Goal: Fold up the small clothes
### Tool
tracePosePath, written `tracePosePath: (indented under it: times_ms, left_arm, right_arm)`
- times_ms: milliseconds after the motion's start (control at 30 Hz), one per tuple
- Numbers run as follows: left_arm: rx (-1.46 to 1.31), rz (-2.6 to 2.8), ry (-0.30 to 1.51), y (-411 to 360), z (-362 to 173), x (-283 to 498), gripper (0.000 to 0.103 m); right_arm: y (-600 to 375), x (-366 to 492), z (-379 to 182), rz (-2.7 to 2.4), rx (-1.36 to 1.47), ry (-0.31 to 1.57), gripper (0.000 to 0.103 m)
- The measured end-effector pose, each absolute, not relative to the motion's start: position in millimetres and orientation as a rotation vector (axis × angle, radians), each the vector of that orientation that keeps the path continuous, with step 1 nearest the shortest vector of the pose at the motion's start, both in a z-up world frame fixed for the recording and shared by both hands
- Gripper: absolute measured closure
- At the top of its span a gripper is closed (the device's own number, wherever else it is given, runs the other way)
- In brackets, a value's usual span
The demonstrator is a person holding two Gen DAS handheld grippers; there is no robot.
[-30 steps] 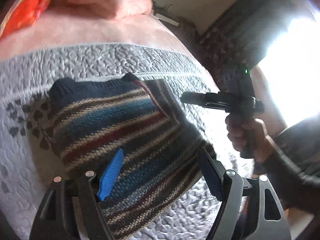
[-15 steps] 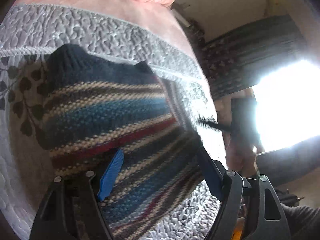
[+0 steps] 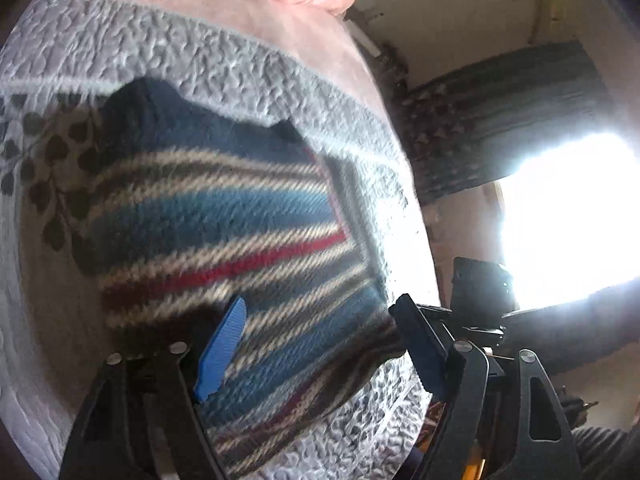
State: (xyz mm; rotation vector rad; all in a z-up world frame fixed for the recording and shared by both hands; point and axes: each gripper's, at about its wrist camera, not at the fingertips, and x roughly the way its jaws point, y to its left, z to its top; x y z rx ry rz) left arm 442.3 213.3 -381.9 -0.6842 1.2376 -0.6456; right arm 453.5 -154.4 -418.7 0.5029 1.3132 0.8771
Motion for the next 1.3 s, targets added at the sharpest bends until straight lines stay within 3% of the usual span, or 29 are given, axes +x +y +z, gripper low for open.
tracePosePath:
  times_ms: [133,167,200,333,567,600,667,733,767,833,967,1300]
  left_arm:
    - [-0.710,-0.646,1.231,214,-389,442,0.026]
    - [-0.719,-0.641,1.234,215,-389,443,0.026]
    - [-0.731,-0.632,1.237,217,-387,443,0.026]
    - [-0.819,-0.718,1.200,225,-371,428,0.026]
    - [-0.837,-0.709,1.310,218,-409,404,0.030]
    - [-0.839,-0.713,1.308,218,-406,403,0.030]
    - [-0.855,-0.741,1.298,222,-399,400,0.029]
    - [-0.864,-0.754,1.257,234,-389,393,0.025]
    - [-0.869,-0.737,1.239,244,-387,390,0.020]
    - [-0.885,-0.664,1.216,266,-391,384,0.014]
    - [-0.925,-0.520,1.227,301,-417,378,0.011]
    - [-1.063,-0.658,1.258,293,-468,391,0.011]
  right_arm:
    - [-159,453,-432,0.838,0.529,1.337,0.084]
    - [-160,450,-424,0.828,0.506,1.327,0.083]
    - [-161,447,-413,0.818,0.505,1.307,0.075]
    - [-167,426,-389,0.859,0.543,1.239,0.075]
    - [-163,422,-431,0.779,0.468,1.367,0.076]
    - [-166,423,-422,0.790,0.475,1.357,0.065]
    - [-175,428,-407,0.824,0.529,1.333,0.058]
    - [-192,441,-395,0.816,0.603,1.318,0.010]
    - [-201,453,-391,0.802,0.652,1.302,0.007]
    - [-208,477,-394,0.805,0.742,1.323,0.007]
    - [-198,530,-418,0.828,0.876,1.396,0.007]
    - [-129,577,-457,0.877,0.823,1.540,0.007]
